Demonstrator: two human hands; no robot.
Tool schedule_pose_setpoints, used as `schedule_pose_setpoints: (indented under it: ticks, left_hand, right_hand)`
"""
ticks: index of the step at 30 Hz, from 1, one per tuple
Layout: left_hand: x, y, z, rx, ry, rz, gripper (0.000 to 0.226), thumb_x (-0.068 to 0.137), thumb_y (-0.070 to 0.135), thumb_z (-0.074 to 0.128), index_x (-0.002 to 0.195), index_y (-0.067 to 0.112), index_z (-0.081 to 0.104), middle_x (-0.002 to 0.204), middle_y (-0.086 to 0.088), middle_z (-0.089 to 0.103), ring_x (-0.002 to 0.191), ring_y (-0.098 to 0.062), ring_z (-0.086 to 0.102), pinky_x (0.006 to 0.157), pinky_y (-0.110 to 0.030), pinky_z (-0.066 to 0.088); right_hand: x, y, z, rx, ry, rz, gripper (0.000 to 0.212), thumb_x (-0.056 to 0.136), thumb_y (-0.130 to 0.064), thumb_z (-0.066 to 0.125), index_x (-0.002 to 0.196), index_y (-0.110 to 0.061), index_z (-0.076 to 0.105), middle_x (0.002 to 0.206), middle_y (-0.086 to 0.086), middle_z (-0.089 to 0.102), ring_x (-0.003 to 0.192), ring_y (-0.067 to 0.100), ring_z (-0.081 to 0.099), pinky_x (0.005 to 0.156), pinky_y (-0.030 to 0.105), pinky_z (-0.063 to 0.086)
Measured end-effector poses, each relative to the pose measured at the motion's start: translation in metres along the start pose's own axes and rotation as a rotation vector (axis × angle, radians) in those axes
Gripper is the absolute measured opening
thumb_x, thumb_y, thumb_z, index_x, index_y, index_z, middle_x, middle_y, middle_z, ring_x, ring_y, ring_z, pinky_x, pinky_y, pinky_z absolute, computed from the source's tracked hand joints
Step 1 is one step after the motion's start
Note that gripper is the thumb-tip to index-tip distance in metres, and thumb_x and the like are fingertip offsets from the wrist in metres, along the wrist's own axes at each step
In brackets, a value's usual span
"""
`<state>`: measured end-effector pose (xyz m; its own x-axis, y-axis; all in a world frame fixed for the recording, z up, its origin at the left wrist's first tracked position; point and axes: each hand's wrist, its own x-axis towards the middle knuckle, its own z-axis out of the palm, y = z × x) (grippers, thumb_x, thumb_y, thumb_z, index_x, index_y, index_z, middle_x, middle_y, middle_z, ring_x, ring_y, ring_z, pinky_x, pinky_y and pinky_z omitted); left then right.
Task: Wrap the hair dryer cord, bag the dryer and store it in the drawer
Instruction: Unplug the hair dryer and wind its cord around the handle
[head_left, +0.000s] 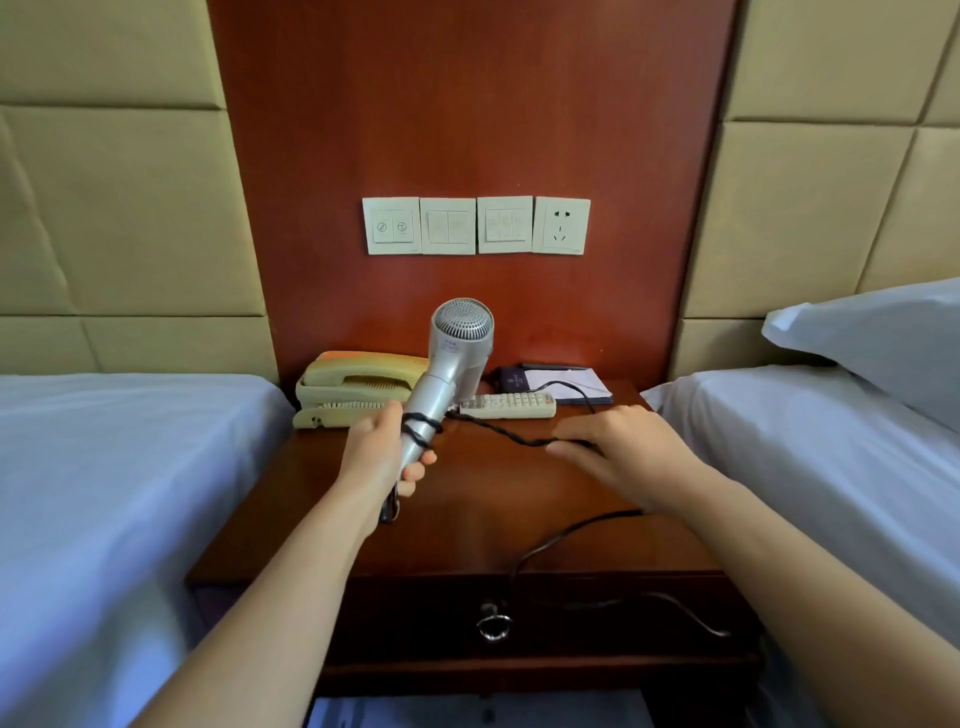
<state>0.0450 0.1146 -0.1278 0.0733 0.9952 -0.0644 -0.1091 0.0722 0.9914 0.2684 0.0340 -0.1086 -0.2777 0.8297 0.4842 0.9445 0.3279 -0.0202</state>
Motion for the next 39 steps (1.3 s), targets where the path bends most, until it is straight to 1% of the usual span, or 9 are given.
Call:
schedule_pose_setpoints:
  ticks: [3, 7, 14, 19, 24, 28, 32, 35, 39]
  left_hand:
    - [-0.002, -0.001, 0.005, 0.059, 0.065, 0.027, 0.041, 0.100, 0.035, 0.032, 0.081, 0.006, 0.053, 0.054, -0.014, 0.052, 0.026, -0.010, 0.033, 0.030, -0.014, 0.023]
    - [-0.005, -0.005, 0.012, 0.250, 0.107, 0.066, 0.045, 0.099, 0.041, 0.030, 0.079, 0.009, 0.054, 0.057, -0.012, 0.057, 0.032, -0.014, 0.038, 0.034, -0.018, 0.027]
    - [-0.019, -0.005, 0.023, 0.743, -0.054, 0.369, 0.052, 0.095, 0.054, 0.023, 0.064, 0.023, 0.050, 0.062, -0.004, 0.061, 0.062, -0.023, 0.059, 0.065, -0.035, 0.046]
    - [-0.027, -0.003, 0.027, 0.904, -0.206, 0.408, 0.050, 0.074, 0.076, 0.037, 0.072, 0.029, 0.054, 0.065, 0.003, 0.055, 0.062, -0.017, 0.056, 0.058, -0.031, 0.041]
    - [-0.038, 0.003, 0.037, 1.004, -0.136, 0.457, 0.054, 0.065, 0.080, 0.048, 0.073, 0.027, 0.053, 0.067, 0.006, 0.052, 0.060, -0.015, 0.049, 0.051, -0.029, 0.035]
    - [-0.044, 0.008, 0.039, 1.038, -0.084, 0.468, 0.046, 0.083, 0.064, 0.040, 0.096, 0.026, 0.062, 0.089, 0.003, 0.059, 0.085, -0.025, 0.059, 0.069, -0.034, 0.048]
    - [-0.046, 0.011, 0.041, 1.107, -0.072, 0.517, 0.042, 0.092, 0.058, 0.033, 0.065, 0.027, 0.041, 0.067, 0.002, 0.049, 0.073, -0.029, 0.055, 0.054, -0.032, 0.035]
    - [-0.047, 0.011, 0.039, 1.094, -0.068, 0.544, 0.045, 0.094, 0.053, 0.033, 0.061, 0.023, 0.038, 0.066, 0.000, 0.050, 0.075, -0.031, 0.056, 0.058, -0.034, 0.038]
    - [-0.042, 0.013, 0.030, 1.111, -0.068, 0.560, 0.043, 0.096, 0.049, 0.034, 0.078, 0.015, 0.053, 0.062, 0.001, 0.046, 0.068, -0.030, 0.054, 0.056, -0.034, 0.037]
  right_hand:
    - [0.007, -0.013, -0.006, -0.013, 0.090, -0.092, 0.046, 0.088, -0.053, 0.029, 0.084, -0.023, 0.063, 0.078, -0.001, 0.068, 0.076, 0.025, 0.061, 0.057, 0.031, 0.040]
    - [0.014, -0.035, -0.018, -0.092, 0.250, -0.212, 0.034, 0.087, -0.038, 0.039, 0.071, -0.018, 0.061, 0.060, -0.005, 0.062, 0.054, 0.023, 0.058, 0.051, 0.019, 0.026]
    - [0.018, -0.032, -0.018, 0.080, 0.283, -0.132, 0.031, 0.089, -0.036, 0.038, 0.075, -0.020, 0.060, 0.062, 0.000, 0.061, 0.054, 0.018, 0.047, 0.048, 0.025, 0.031]
    - [0.015, -0.029, -0.024, 0.140, 0.231, -0.081, 0.026, 0.091, -0.030, 0.045, 0.071, -0.019, 0.059, 0.052, -0.019, 0.035, 0.052, 0.005, 0.039, 0.049, 0.012, 0.026]
    - [0.017, -0.044, -0.025, 0.098, 0.183, -0.111, 0.046, 0.089, -0.044, 0.030, 0.078, -0.013, 0.063, 0.065, -0.009, 0.055, 0.058, 0.014, 0.049, 0.052, 0.034, 0.039]
    - [0.019, -0.056, -0.026, 0.071, 0.176, -0.163, 0.032, 0.090, -0.033, 0.041, 0.083, -0.012, 0.065, 0.075, 0.000, 0.067, 0.071, 0.024, 0.060, 0.054, 0.033, 0.037]
    - [0.025, -0.050, -0.030, 0.312, 0.106, -0.042, 0.026, 0.090, -0.029, 0.053, 0.084, -0.011, 0.070, 0.077, 0.000, 0.070, 0.070, 0.015, 0.062, 0.063, 0.035, 0.049]
    - [0.027, -0.039, -0.037, 0.523, 0.009, 0.065, 0.026, 0.089, -0.022, 0.060, 0.065, -0.012, 0.062, 0.055, -0.005, 0.049, 0.051, 0.006, 0.043, 0.050, 0.016, 0.033]
    - [0.018, -0.020, -0.041, 0.682, -0.118, 0.179, 0.035, 0.092, -0.023, 0.057, 0.064, -0.002, 0.054, 0.051, -0.003, 0.035, 0.047, 0.009, 0.028, 0.044, 0.020, 0.025]
